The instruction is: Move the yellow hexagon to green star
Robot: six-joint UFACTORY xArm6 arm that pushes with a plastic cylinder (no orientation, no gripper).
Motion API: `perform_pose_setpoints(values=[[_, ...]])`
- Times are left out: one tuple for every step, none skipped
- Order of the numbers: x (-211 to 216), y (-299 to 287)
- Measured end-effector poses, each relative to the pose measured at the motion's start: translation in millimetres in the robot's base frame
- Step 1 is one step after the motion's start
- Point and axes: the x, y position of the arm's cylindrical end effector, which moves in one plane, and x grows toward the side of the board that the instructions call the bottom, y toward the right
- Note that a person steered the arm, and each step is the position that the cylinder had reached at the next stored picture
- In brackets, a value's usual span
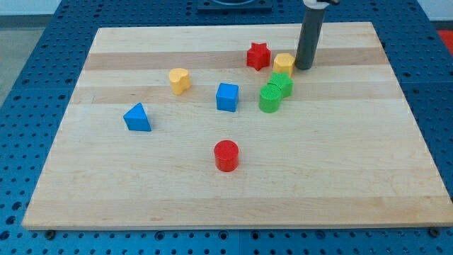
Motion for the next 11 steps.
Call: perform_pose_setpoints(values=[[-20,1],[-23,0],[-23,-6],[-23,-12],[-22,-19],[-17,-19],[-12,-19],[-5,-19],[-3,-19],[-3,-19],[1,-19]])
